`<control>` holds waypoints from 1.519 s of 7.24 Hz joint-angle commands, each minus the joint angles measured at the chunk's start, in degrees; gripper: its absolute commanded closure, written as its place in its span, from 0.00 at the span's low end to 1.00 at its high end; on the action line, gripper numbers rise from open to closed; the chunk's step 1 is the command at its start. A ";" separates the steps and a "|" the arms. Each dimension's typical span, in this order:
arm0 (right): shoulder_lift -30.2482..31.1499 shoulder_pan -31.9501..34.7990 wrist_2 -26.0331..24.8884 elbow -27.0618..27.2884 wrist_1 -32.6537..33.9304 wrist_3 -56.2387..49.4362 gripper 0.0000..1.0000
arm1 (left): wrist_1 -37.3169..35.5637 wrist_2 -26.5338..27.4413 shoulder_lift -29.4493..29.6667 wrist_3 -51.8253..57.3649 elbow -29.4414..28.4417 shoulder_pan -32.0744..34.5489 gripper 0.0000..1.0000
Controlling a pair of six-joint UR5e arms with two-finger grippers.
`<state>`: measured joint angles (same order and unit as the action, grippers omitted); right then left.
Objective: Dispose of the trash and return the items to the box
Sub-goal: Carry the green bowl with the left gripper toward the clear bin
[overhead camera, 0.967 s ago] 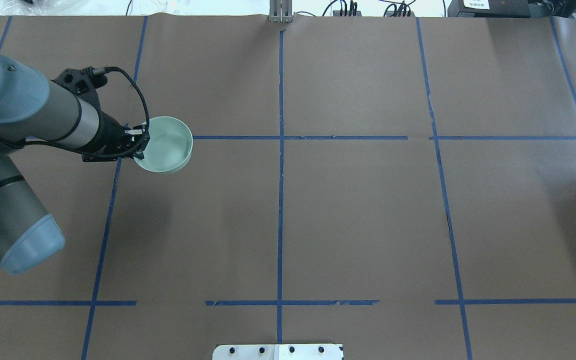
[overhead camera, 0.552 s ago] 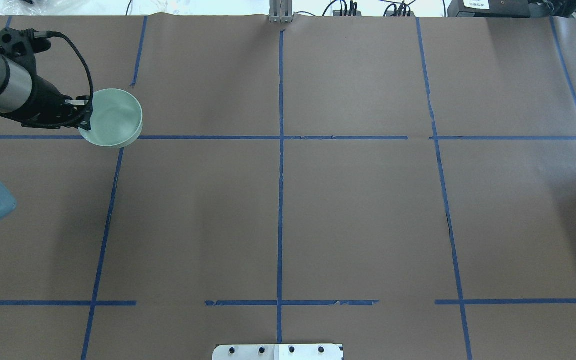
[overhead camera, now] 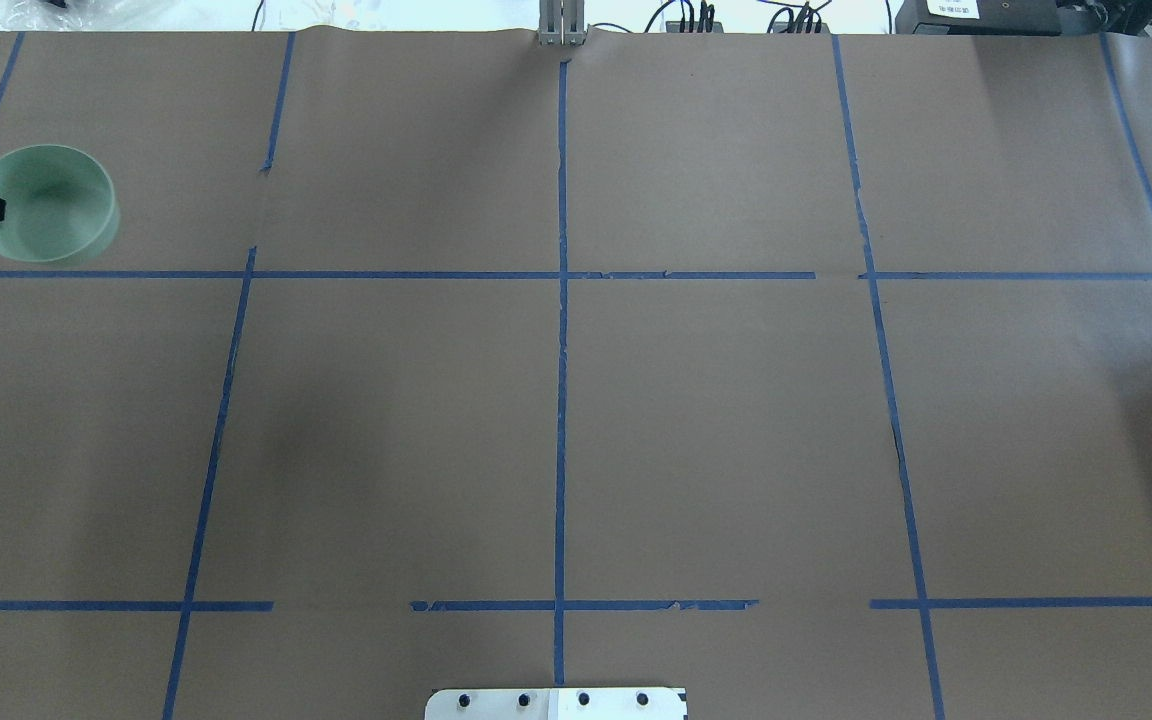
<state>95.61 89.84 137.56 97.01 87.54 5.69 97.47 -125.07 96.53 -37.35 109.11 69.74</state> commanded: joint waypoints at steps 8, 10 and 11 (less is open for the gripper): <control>-0.07 0.25 1.49 0.28 0.00 -1.38 0.00 | 4.19 -1.58 -5.36 51.20 -31.38 25.61 1.00; -0.07 0.25 1.49 0.55 -0.09 -1.38 0.00 | 13.76 -1.49 -13.43 52.02 -31.59 26.15 1.00; -0.07 0.25 1.49 0.72 0.00 -1.38 0.00 | 15.45 1.12 -15.38 52.46 -31.67 26.76 1.00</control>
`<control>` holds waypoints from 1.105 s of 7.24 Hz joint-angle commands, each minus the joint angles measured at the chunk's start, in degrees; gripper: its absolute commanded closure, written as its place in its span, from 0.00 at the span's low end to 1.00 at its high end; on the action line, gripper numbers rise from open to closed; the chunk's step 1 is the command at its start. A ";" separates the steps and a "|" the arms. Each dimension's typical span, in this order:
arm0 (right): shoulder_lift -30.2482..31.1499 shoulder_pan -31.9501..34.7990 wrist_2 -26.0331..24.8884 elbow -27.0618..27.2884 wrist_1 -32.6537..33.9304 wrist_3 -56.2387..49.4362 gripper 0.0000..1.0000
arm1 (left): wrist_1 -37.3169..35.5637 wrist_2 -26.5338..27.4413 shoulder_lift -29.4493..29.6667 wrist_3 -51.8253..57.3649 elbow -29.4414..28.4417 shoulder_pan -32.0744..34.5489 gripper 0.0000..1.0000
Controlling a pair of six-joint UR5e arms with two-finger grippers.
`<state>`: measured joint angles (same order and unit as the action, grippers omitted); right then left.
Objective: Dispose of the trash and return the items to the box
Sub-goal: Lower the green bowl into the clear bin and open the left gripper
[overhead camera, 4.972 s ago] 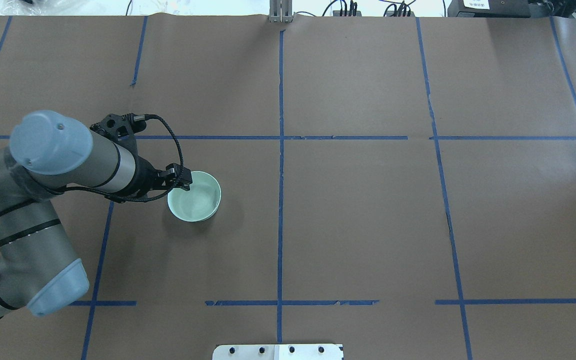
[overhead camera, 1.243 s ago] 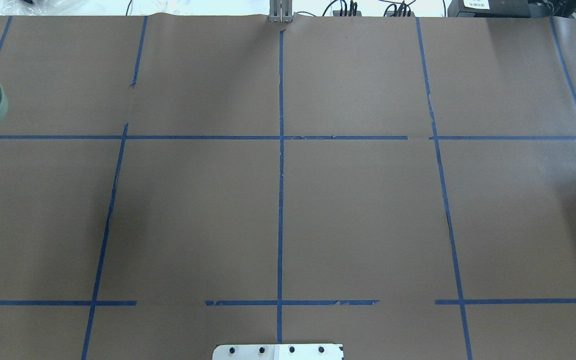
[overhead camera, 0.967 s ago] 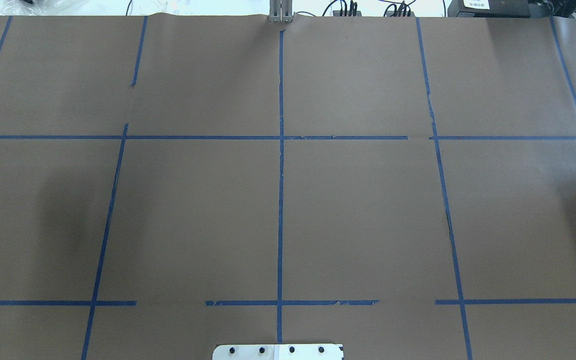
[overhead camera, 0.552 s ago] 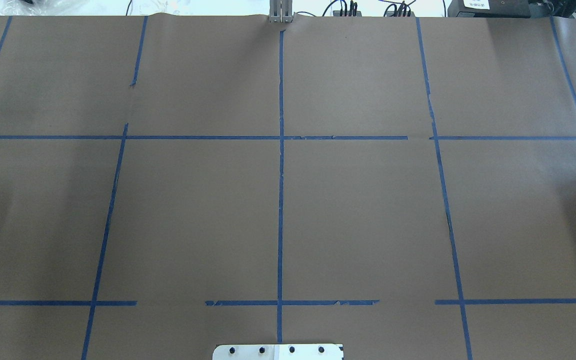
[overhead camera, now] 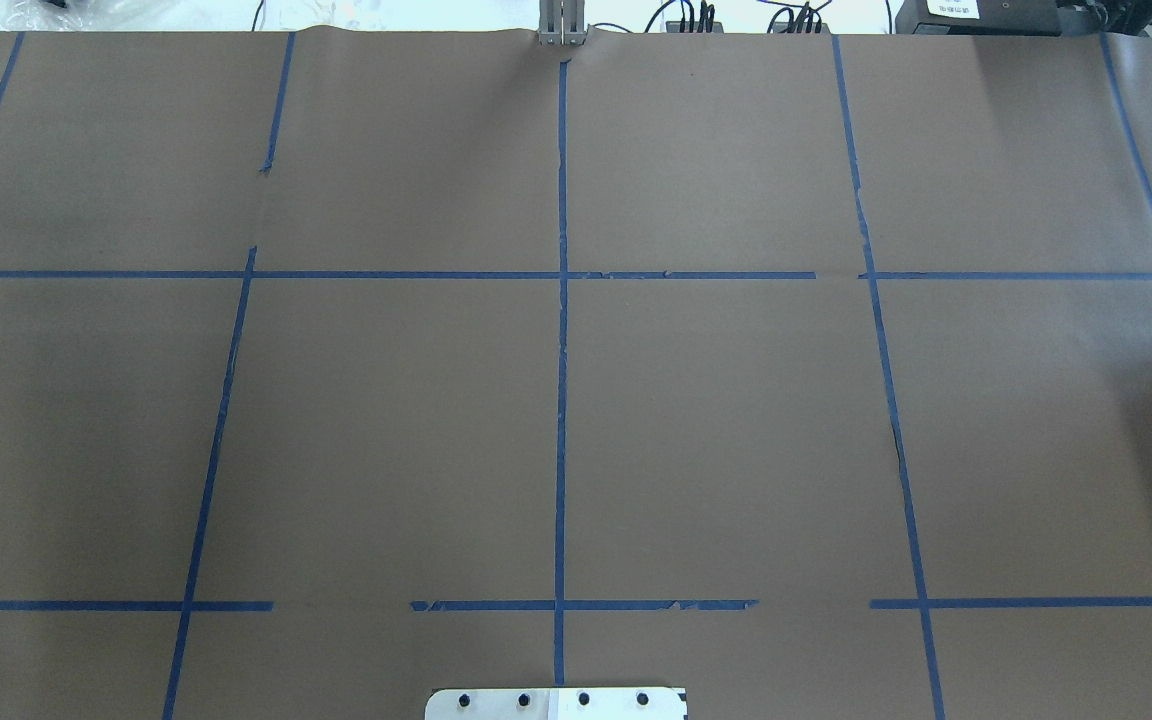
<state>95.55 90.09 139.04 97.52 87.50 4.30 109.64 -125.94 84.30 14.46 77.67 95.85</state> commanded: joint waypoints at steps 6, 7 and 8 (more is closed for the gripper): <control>0.16 0.00 0.00 1.09 0.04 0.44 0.00 | 4.62 6.32 -2.65 -6.51 -2.08 1.97 0.00; 0.16 0.00 0.00 1.18 0.04 0.44 0.00 | 4.79 6.14 -2.47 -7.42 -1.21 1.97 0.00; 0.25 0.00 0.00 1.18 0.04 0.35 0.00 | 4.53 5.88 -2.21 -7.78 1.49 1.97 0.00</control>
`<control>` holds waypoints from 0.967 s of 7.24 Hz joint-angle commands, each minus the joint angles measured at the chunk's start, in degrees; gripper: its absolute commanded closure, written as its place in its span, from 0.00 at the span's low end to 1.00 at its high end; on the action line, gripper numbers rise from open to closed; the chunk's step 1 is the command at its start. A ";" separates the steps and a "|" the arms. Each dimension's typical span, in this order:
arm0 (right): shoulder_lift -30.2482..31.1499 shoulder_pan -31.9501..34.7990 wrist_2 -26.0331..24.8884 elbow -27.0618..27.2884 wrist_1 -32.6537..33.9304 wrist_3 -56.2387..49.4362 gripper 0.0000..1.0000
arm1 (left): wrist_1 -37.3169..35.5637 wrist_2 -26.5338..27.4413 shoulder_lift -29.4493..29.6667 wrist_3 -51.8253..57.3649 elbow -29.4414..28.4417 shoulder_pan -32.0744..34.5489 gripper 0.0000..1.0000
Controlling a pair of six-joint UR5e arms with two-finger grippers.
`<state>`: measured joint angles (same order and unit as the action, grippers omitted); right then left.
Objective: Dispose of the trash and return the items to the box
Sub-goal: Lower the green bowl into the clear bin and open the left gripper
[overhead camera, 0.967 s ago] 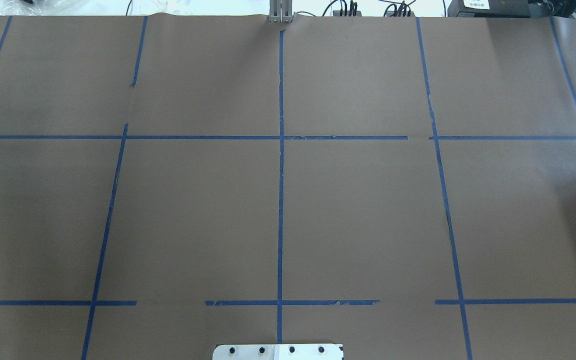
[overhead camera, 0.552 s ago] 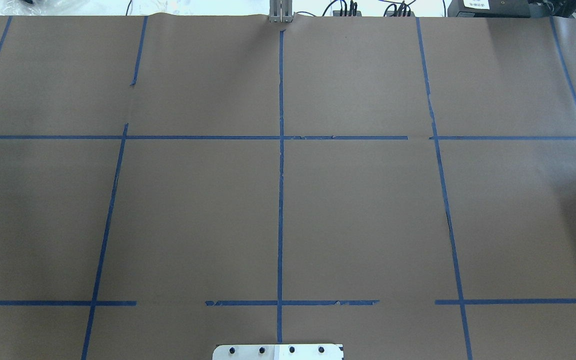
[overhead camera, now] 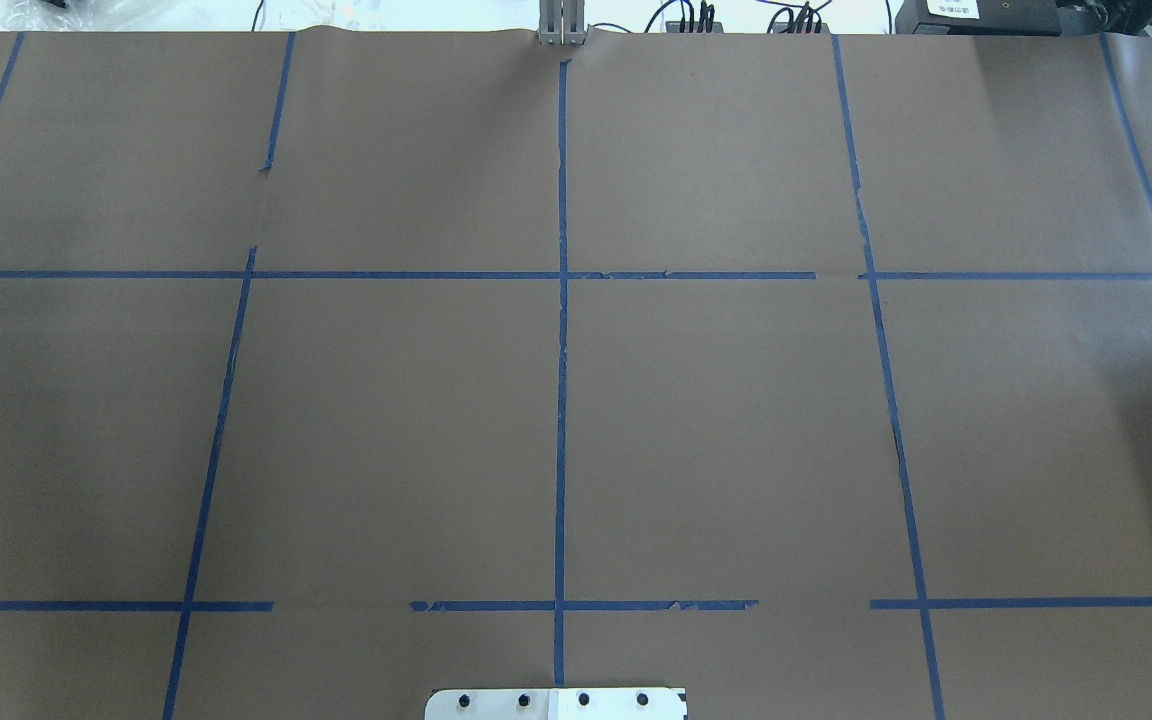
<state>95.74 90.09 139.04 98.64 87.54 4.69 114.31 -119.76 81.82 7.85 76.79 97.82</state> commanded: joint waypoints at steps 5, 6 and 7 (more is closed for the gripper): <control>-0.12 0.00 0.00 0.06 0.00 -0.04 0.00 | -15.67 -13.36 2.82 -10.31 17.76 -0.52 0.00; -0.12 0.00 0.00 0.06 0.00 0.05 0.00 | -15.96 -14.17 2.82 -12.22 18.82 -2.53 0.00; -0.12 0.00 0.00 0.06 0.00 0.05 0.00 | -15.87 -14.18 2.82 -15.81 20.31 -5.16 0.00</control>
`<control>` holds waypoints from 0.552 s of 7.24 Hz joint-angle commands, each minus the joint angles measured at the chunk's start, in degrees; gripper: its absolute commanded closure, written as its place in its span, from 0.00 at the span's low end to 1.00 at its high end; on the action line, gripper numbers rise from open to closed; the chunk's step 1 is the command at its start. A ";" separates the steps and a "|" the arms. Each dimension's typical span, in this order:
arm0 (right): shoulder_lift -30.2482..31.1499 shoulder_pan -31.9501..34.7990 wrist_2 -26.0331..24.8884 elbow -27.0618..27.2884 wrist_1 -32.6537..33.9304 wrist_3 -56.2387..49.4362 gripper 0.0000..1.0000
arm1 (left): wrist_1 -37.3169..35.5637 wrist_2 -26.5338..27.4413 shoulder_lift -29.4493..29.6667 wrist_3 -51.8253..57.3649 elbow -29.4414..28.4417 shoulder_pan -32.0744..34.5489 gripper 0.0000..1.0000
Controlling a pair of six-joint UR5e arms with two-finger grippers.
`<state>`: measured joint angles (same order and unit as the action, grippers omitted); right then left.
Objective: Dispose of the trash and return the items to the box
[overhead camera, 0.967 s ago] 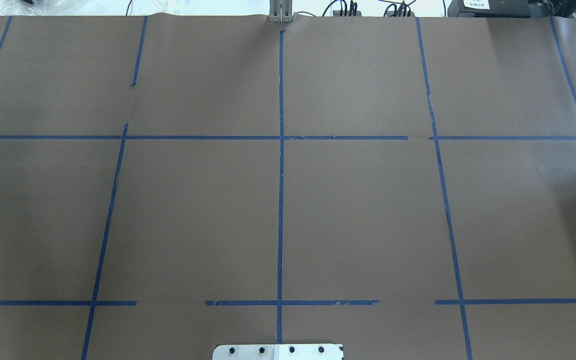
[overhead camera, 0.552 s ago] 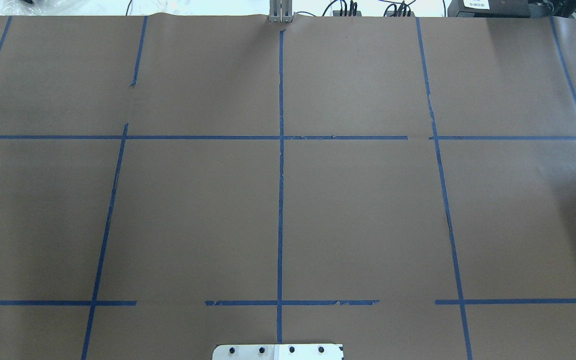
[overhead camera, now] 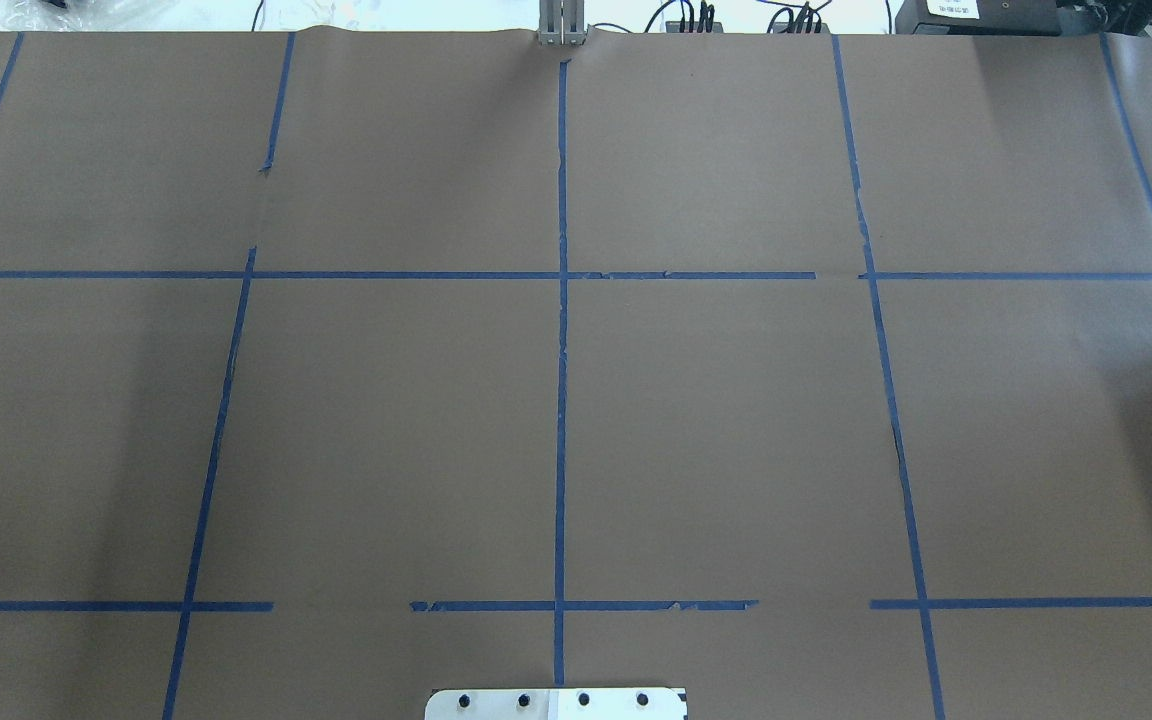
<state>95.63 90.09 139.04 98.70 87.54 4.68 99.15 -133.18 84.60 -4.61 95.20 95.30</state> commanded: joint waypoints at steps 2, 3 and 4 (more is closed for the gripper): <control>-0.01 0.00 0.00 0.00 0.00 0.07 0.00 | -0.71 -0.68 0.04 -5.05 3.14 -4.32 0.00; -0.01 0.00 0.09 0.09 0.00 0.07 0.00 | -0.71 -0.68 0.04 -5.76 3.49 -5.29 0.00; -0.01 0.00 0.09 0.00 0.00 0.07 0.00 | -0.71 -0.68 -0.05 -5.85 3.50 -5.21 0.00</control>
<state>95.62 90.09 139.10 98.72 87.54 4.75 98.45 -133.84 84.61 -9.92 98.47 90.55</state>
